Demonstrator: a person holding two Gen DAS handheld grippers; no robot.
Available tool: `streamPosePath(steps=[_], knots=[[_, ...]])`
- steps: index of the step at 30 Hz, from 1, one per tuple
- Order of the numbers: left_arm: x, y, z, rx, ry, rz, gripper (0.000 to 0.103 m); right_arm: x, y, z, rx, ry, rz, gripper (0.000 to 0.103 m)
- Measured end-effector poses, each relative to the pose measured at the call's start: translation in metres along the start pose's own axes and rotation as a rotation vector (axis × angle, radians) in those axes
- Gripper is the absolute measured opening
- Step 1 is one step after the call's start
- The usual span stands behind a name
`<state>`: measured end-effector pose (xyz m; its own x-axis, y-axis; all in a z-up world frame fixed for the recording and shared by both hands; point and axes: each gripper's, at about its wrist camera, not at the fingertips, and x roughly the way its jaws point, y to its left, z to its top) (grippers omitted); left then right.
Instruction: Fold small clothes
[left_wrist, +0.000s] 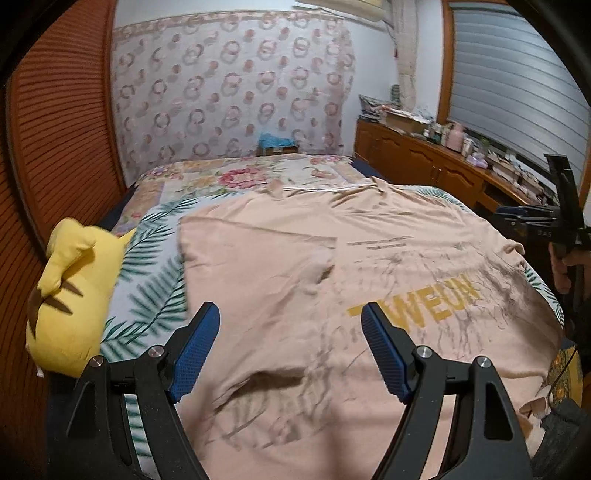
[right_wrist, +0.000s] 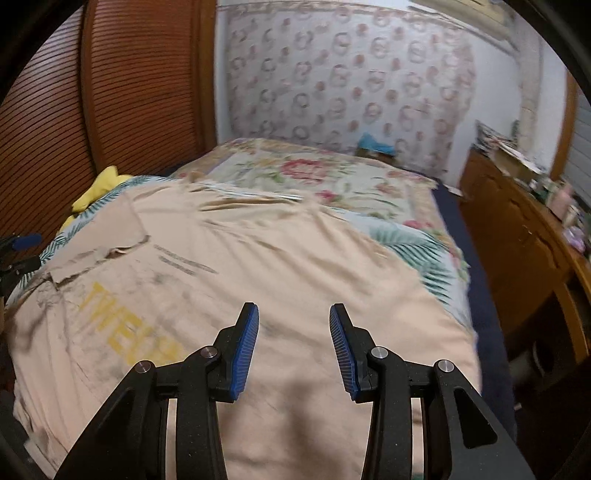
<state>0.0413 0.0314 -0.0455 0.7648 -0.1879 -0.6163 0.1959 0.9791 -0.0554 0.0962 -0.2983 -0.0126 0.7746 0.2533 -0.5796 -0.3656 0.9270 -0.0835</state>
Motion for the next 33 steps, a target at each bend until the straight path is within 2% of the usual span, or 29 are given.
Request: streamPosePath(steps=[8, 15, 28, 33], knots=[[0.033, -0.026, 0.013, 0.057, 0.08, -0.05, 0.08, -0.037, -0.056, -0.055, 0.108, 0.011, -0.09, 0.048], [0.06, -0.039, 0.024, 0.08, 0.144, -0.085, 0.08, -0.053, -0.08, -0.089, 0.195, 0.055, -0.122, 0.048], [0.1, -0.05, 0.025, 0.12, 0.263, -0.081, 0.08, -0.053, -0.09, -0.071, 0.231, 0.127, -0.099, 0.048], [0.103, -0.055, 0.024, 0.152, 0.249, -0.053, 0.081, -0.052, -0.094, -0.062, 0.224, 0.13, -0.079, 0.048]])
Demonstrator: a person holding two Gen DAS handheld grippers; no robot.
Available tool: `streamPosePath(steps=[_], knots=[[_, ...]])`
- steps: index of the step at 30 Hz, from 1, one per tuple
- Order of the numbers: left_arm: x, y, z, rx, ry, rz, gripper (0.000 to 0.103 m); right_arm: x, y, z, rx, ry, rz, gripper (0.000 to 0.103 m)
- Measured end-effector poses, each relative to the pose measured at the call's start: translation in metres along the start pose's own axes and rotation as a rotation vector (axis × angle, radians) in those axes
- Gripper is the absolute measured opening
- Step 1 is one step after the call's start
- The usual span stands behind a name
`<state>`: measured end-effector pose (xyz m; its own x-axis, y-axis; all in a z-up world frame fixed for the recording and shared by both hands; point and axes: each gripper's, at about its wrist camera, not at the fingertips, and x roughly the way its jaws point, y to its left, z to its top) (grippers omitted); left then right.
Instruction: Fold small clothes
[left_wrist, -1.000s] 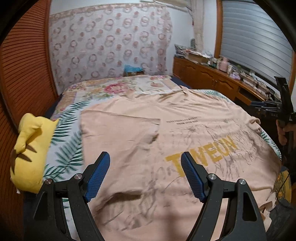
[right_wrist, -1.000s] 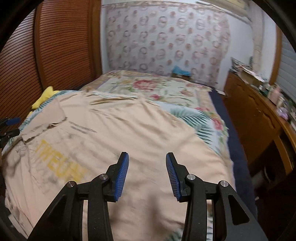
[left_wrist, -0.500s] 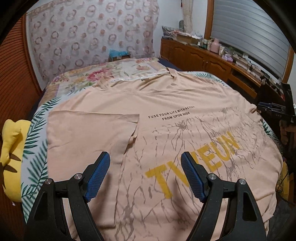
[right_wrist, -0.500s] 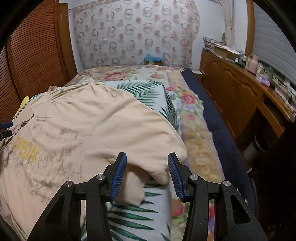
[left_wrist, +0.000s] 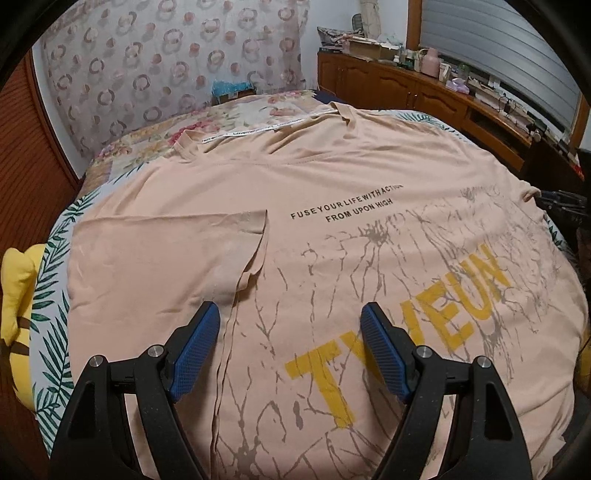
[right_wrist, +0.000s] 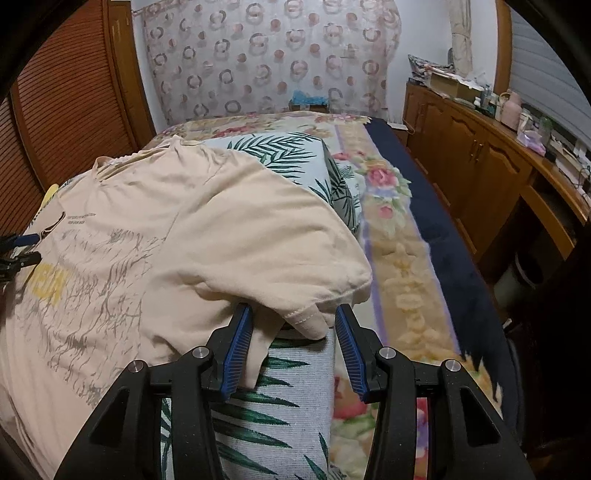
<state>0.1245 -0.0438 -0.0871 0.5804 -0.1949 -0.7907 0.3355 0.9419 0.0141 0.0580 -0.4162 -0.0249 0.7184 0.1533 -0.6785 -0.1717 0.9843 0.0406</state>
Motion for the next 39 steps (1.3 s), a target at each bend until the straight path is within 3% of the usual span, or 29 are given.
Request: streamPosePath(steps=[6, 8, 12, 16, 20, 26, 33, 37, 39], knots=[[0.003, -0.001, 0.0, 0.011, -0.001, -0.014, 0.092, 0.014, -0.002, 0.005, -0.03, 0.0, 0.003, 0.047], [0.003, -0.002, 0.0, 0.014, 0.001, -0.015, 0.094, 0.014, -0.002, 0.006, -0.046, -0.006, -0.008, 0.039], [0.004, -0.002, 0.001, 0.016, 0.002, -0.013, 0.094, 0.02, 0.001, 0.012, -0.089, -0.01, -0.033, 0.01], [0.004, -0.002, 0.001, 0.016, 0.002, -0.014, 0.095, 0.023, 0.006, 0.018, -0.113, -0.034, -0.039, 0.004], [0.004, -0.002, 0.001, 0.015, 0.002, -0.015, 0.095, 0.015, 0.021, 0.031, -0.129, -0.094, -0.013, 0.003], [0.004, -0.002, 0.001, 0.015, 0.002, -0.014, 0.095, 0.004, 0.075, 0.05, -0.207, -0.158, 0.089, 0.003], [0.004, -0.003, 0.0, 0.014, -0.001, -0.013, 0.095, 0.026, 0.124, 0.046, -0.251, -0.091, 0.226, 0.005], [-0.001, 0.0, 0.001, -0.009, -0.025, -0.006, 0.095, 0.033, 0.122, 0.043, -0.242, -0.061, 0.206, 0.028], [-0.008, 0.003, 0.0, -0.037, -0.051, -0.007, 0.095, 0.032, 0.118, 0.047, -0.224, -0.064, 0.196, 0.035]])
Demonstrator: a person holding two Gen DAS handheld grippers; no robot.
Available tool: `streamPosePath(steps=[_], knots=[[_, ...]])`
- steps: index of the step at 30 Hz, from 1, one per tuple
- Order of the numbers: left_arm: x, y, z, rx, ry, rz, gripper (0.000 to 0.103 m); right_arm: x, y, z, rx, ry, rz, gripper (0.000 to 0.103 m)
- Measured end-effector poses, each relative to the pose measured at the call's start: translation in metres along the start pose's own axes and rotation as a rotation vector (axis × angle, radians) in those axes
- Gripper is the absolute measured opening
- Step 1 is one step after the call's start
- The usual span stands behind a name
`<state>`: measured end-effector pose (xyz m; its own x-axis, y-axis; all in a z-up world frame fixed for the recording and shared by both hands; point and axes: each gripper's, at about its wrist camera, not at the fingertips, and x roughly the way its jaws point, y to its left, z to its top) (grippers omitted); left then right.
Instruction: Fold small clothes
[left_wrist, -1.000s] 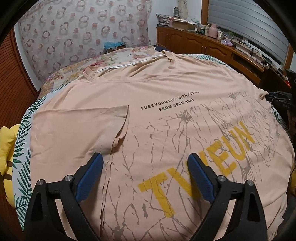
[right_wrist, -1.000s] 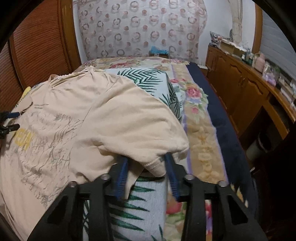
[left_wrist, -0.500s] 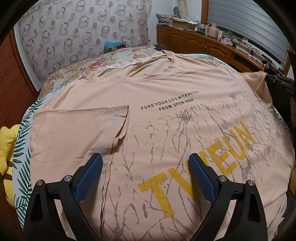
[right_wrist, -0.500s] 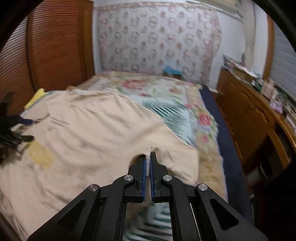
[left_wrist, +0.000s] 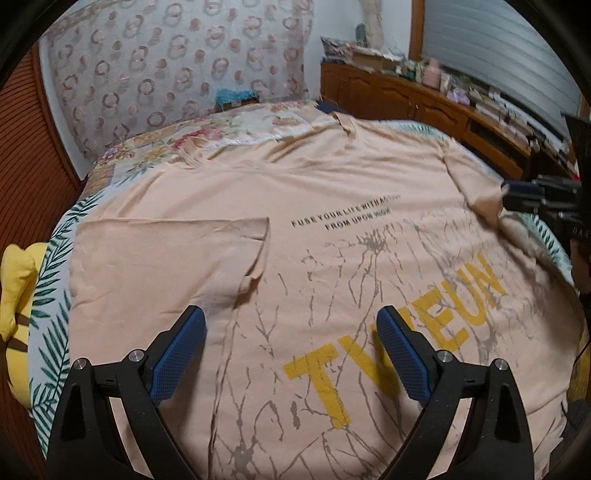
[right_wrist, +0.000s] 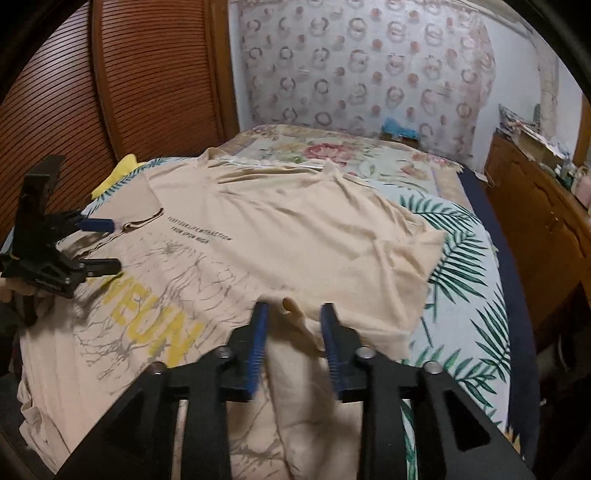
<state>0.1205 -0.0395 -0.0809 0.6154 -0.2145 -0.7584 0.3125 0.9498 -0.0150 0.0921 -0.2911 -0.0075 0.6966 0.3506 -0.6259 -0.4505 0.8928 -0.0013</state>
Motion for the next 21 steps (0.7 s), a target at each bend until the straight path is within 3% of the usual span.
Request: streamPosePath(steps=[4, 9, 13, 21], knots=[[-0.018, 0.003, -0.005, -0.041, -0.054, -0.002, 0.095, -0.011, -0.009, 0.005, 0.018, -0.037, -0.032, 0.043], [-0.046, 0.006, -0.013, -0.088, -0.141, -0.008, 0.095, -0.012, -0.014, 0.0, 0.059, -0.063, -0.079, 0.044], [-0.062, 0.006, -0.02, -0.106, -0.188, 0.01, 0.095, 0.003, -0.024, -0.002, 0.106, -0.024, -0.075, 0.044], [-0.07, 0.008, -0.028, -0.111, -0.196, 0.019, 0.095, 0.028, -0.021, -0.005, 0.085, 0.052, -0.066, 0.04]])
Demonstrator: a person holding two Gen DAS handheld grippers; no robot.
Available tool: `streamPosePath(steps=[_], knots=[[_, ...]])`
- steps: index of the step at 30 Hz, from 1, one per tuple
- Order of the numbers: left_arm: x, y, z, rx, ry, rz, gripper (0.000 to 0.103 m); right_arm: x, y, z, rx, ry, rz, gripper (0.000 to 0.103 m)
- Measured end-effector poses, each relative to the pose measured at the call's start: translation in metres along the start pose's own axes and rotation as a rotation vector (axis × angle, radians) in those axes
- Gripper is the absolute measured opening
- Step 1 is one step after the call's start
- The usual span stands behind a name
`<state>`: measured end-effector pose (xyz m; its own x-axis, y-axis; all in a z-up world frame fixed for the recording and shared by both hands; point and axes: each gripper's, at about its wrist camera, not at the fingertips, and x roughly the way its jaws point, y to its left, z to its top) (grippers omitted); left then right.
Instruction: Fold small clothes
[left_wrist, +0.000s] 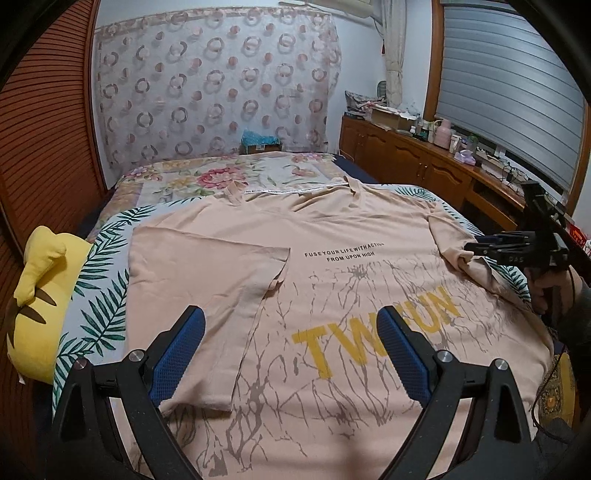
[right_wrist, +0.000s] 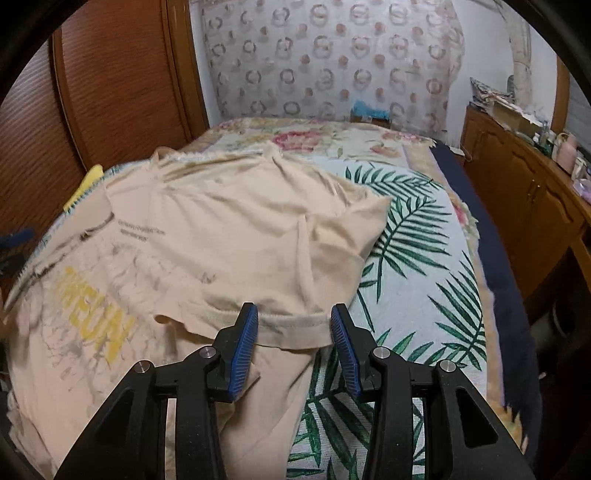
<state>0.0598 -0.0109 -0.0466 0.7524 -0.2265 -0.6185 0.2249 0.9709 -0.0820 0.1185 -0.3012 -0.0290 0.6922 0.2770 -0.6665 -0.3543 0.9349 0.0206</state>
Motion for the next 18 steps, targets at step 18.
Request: streamPosePath(steps=[18], knots=[[-0.003, -0.014, -0.003, 0.024, 0.003, -0.005, 0.095, -0.013, 0.021, 0.018, -0.114, -0.05, 0.013, 0.004]])
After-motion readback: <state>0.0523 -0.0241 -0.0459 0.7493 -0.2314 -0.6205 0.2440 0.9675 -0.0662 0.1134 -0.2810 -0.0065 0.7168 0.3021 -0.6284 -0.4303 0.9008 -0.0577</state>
